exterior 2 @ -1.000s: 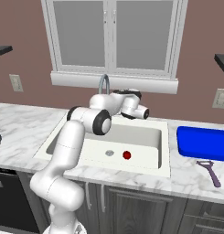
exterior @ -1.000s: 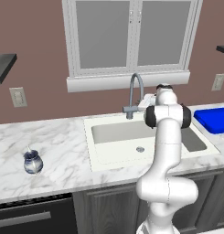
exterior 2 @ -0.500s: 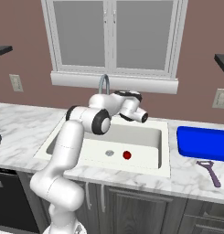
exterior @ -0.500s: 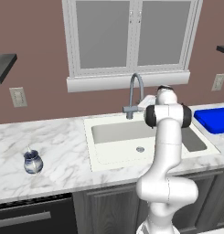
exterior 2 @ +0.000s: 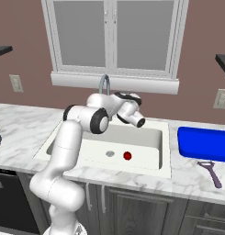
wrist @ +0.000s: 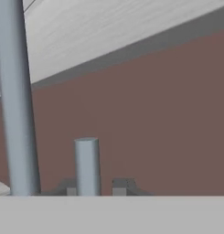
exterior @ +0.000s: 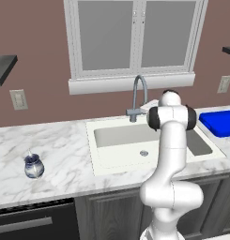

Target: Pick up all produce items and place them in the sink. Turn on the sink faucet to wash them. Then turn the sink off and put them in the tray.

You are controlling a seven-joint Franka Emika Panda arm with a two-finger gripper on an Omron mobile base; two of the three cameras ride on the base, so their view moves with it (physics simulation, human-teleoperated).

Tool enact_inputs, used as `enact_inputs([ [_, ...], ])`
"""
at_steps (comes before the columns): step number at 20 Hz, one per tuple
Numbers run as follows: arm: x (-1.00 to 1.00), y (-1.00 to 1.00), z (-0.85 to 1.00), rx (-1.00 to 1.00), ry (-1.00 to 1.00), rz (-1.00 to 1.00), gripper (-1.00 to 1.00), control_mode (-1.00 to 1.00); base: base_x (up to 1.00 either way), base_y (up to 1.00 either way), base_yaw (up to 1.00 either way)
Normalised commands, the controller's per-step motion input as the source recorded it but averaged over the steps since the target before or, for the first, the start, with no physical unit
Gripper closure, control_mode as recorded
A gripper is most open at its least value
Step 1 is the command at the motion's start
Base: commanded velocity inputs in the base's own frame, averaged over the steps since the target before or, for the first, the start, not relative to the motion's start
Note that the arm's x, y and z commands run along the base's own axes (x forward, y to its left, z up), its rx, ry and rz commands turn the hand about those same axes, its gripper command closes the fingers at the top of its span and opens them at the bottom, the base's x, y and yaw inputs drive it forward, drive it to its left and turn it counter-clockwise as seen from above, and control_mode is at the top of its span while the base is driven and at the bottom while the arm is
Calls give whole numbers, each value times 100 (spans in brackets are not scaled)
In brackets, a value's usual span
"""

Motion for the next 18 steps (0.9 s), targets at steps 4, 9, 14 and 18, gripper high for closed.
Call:
enact_inputs([
  [4, 5, -18, 0, 1, 1, 0, 100, -100, 0, 0, 0],
  [9, 14, -45, 0, 5, 2, 0, 100, -100, 0, 0, 0],
  [14, 16, -61, -2, 7, 2, 0, 100, -100, 0, 0, 0],
  [18, 17, -66, -4, 8, 3, 0, 100, -100, 0, 0, 0],
])
